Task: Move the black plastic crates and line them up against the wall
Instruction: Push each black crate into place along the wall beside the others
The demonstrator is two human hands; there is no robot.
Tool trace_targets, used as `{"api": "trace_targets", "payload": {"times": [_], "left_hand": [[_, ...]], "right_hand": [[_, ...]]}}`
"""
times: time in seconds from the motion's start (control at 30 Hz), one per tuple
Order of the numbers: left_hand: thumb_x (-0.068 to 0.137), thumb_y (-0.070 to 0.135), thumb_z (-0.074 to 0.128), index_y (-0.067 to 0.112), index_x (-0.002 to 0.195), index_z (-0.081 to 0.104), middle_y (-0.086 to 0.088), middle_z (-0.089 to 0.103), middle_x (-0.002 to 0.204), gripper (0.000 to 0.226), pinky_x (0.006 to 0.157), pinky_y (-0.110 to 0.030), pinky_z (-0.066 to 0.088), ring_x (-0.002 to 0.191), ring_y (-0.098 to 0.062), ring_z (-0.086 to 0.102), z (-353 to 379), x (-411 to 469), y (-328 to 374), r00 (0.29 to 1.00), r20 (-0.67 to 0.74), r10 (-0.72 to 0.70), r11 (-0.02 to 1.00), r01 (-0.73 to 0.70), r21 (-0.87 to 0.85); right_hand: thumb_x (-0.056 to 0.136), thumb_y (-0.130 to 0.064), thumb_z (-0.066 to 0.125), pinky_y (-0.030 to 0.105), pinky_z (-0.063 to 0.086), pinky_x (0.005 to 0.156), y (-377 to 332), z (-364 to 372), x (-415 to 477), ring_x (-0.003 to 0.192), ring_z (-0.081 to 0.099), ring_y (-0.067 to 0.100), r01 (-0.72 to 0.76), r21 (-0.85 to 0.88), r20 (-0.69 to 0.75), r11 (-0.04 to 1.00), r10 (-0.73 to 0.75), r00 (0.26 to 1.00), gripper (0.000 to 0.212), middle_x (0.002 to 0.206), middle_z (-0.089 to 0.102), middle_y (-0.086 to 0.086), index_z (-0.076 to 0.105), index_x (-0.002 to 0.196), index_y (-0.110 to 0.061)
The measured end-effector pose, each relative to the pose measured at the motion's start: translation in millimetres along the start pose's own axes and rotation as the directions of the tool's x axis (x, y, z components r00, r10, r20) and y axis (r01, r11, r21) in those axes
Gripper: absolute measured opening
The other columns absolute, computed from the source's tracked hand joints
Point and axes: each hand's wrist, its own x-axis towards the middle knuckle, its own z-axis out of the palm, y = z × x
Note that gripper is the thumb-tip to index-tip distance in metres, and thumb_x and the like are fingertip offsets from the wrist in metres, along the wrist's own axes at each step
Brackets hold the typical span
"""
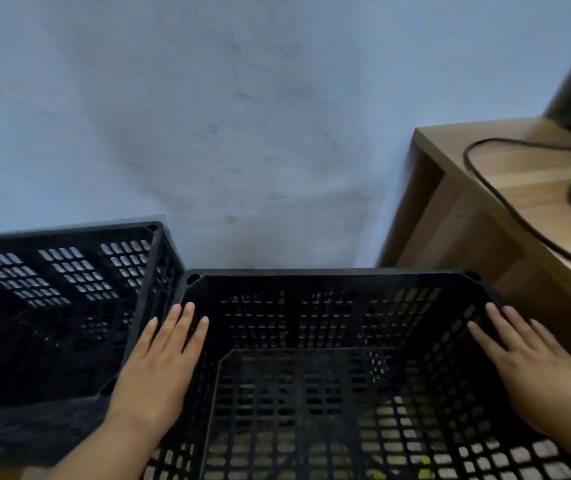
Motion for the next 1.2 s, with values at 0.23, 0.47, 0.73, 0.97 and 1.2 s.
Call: {"api": "trace_targets", "payload": {"times": [0.23,0.47,0.73,0.97,1.2], "left_hand": [[0.026,-0.007,0.078,0.008,0.129,0.049,-0.019,0.045,0.140,0.108,0.115,-0.033,-0.010,0.143,-0.016,-0.016,20,67,-36,1.000,-0.024,0.009,1.000,-0.010,-0.030],[0.029,-0.009,0.076,0.007,0.132,0.046,-0.019,0.045,0.140,0.108,0.113,-0.033,-0.004,0.144,-0.016,-0.015,55,123,-56,0.998,0.005,-0.057,0.997,0.058,-0.053],[0.033,-0.010,0.076,0.006,0.136,0.037,-0.020,0.035,0.146,0.112,0.114,-0.036,-0.005,0.144,-0.020,-0.014,63,171,-59,0.987,0.009,-0.159,0.986,0.159,-0.053],[0.029,-0.006,0.076,0.011,0.140,0.028,-0.015,0.017,0.153,0.122,0.115,-0.036,-0.013,0.145,-0.022,-0.012,58,177,-62,0.974,0.083,-0.212,0.973,0.218,-0.075],[0.032,0.003,0.079,0.010,0.136,0.036,-0.017,0.027,0.149,0.113,0.116,-0.037,-0.009,0.145,-0.021,-0.011,60,172,-60,0.966,0.150,-0.209,0.974,0.220,-0.057]], "right_hand": [[0.093,-0.016,0.036,0.038,-0.007,0.118,-18,-26,68,0.142,-0.025,0.024,-0.027,0.115,-0.057,0.993,0.034,0.998,0.077,0.135,-0.041,0.002,-0.032,0.128,-0.022],[0.088,-0.015,0.041,0.036,-0.011,0.116,-32,-28,153,0.140,-0.027,0.020,0.009,0.168,-0.176,0.986,0.021,0.984,0.083,0.144,-0.033,0.006,-0.026,0.137,-0.026],[0.033,-0.004,0.082,0.030,-0.011,0.115,-15,-30,236,0.145,-0.019,0.018,0.088,0.046,-0.421,0.995,-0.060,0.905,0.111,0.144,0.038,0.021,0.042,0.137,-0.013],[0.031,-0.009,0.081,0.030,-0.011,0.115,-9,-30,243,0.145,-0.018,0.017,0.130,0.131,-0.359,0.983,-0.075,0.930,0.132,0.158,-0.016,0.002,0.019,0.147,-0.022],[0.038,-0.027,0.084,0.044,0.019,0.105,-14,-19,246,0.144,0.009,0.028,0.112,0.109,-0.339,0.988,-0.069,0.938,0.139,0.157,-0.019,-0.003,0.002,0.150,-0.025]]}}
